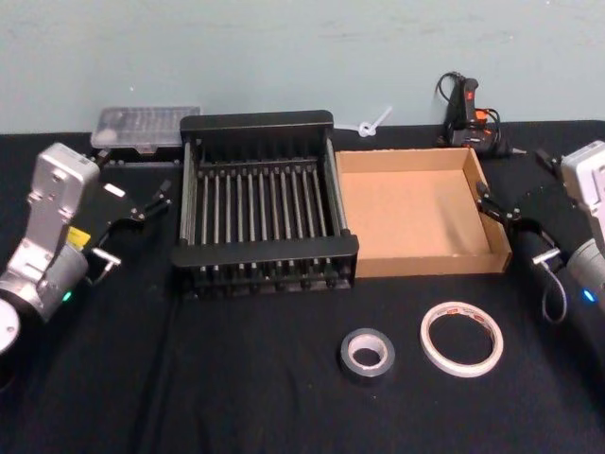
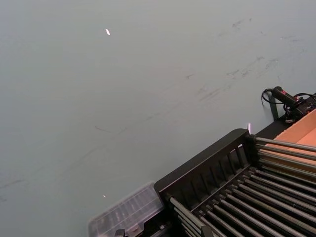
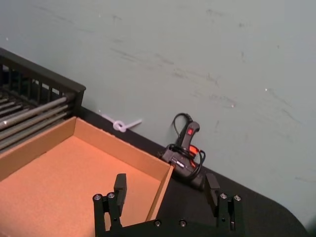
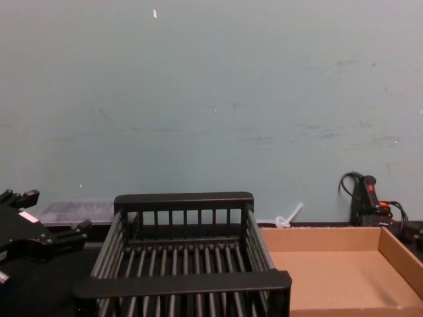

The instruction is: Pick up the white tape and place it into the black box , Pick up the silver tape and place it into the brown box.

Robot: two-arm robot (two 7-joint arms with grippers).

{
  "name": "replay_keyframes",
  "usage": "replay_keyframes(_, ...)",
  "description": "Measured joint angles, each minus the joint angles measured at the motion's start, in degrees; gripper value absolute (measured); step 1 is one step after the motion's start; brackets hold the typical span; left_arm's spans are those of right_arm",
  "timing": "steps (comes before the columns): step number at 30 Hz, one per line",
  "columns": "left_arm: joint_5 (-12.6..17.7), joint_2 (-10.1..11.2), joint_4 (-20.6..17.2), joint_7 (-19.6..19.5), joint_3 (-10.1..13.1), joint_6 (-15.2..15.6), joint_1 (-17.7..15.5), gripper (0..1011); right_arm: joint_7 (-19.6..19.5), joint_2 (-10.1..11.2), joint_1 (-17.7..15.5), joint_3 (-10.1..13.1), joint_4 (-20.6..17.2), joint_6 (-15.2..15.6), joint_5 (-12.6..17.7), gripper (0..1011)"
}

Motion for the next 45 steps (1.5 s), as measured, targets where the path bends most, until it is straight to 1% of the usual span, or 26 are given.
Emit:
replay_keyframes(10, 0.0, 0.0, 0.0, 0.0, 0.0, 0.0, 0.0, 1001, 2.3, -0.1, 0.0, 2.4, -1.7, 0.4, 1.0, 1002)
replay_keyframes(15, 0.0, 0.0, 0.0, 0.0, 0.0, 0.0, 0.0, 1002, 4.7, 1.1, -0.5, 4.3, -4.1, 2.8, 2.9, 1002)
replay_keyframes(16, 0.0, 0.0, 0.0, 0.0, 0.0, 0.0, 0.0, 1001, 5.5, 1.6, -0.7, 4.9, -5.0, 3.4, 3.6, 1002)
replay_keyframes(19, 0.0, 0.0, 0.0, 0.0, 0.0, 0.0, 0.0, 1001, 6.6, 2.2, -1.0, 6.0, -6.3, 4.4, 4.7, 1002)
replay_keyframes(22, 0.0, 0.0, 0.0, 0.0, 0.0, 0.0, 0.0, 1002, 8.4, 3.5, -1.5, 7.4, -8.4, 6.2, 6.3, 1003)
replay_keyframes(23, 0.0, 0.0, 0.0, 0.0, 0.0, 0.0, 0.0, 1001, 9.3, 4.2, -1.7, 8.0, -9.5, 7.1, 6.9, 1003)
replay_keyframes(25, 0.0, 0.0, 0.0, 0.0, 0.0, 0.0, 0.0, 1001, 10.4, 4.9, -2.0, 8.5, -10.4, 8.1, 7.6, 1003)
replay_keyframes(26, 0.0, 0.0, 0.0, 0.0, 0.0, 0.0, 0.0, 1001, 11.4, 5.6, -2.2, 9.1, -11.5, 9.1, 8.3, 1003)
replay_keyframes(29, 0.0, 0.0, 0.0, 0.0, 0.0, 0.0, 0.0, 1001, 13.0, 6.7, -2.6, 10.0, -12.9, 10.6, 9.4, 1003)
replay_keyframes(32, 0.0, 0.0, 0.0, 0.0, 0.0, 0.0, 0.0, 1001, 15.4, 8.2, -3.6, 11.7, -14.9, 12.9, 11.5, 1002)
replay_keyframes(33, 0.0, 0.0, 0.0, 0.0, 0.0, 0.0, 0.0, 1001, 15.4, 8.2, -3.6, 11.7, -14.9, 12.9, 11.5, 1003)
replay_keyframes(37, 0.0, 0.0, 0.0, 0.0, 0.0, 0.0, 0.0, 1002, 18.0, 10.0, -5.0, 13.4, -17.0, 15.9, 13.5, 1002)
replay_keyframes(39, 0.0, 0.0, 0.0, 0.0, 0.0, 0.0, 0.0, 1001, 19.2, 11.0, -5.8, 14.2, -18.1, 17.4, 14.2, 1003)
replay_keyframes(40, 0.0, 0.0, 0.0, 0.0, 0.0, 0.0, 0.0, 1001, 19.2, 11.0, -5.8, 14.2, -18.1, 17.4, 14.2, 1002)
replay_keyframes(43, 0.0, 0.0, 0.0, 0.0, 0.0, 0.0, 0.0, 1001, 20.7, 12.3, -7.2, 14.8, -19.4, 19.6, 14.6, 1003)
replay_keyframes(45, 0.0, 0.0, 0.0, 0.0, 0.0, 0.0, 0.0, 1002, 21.3, 12.7, -7.8, 14.9, -19.8, 20.4, 14.7, 1002)
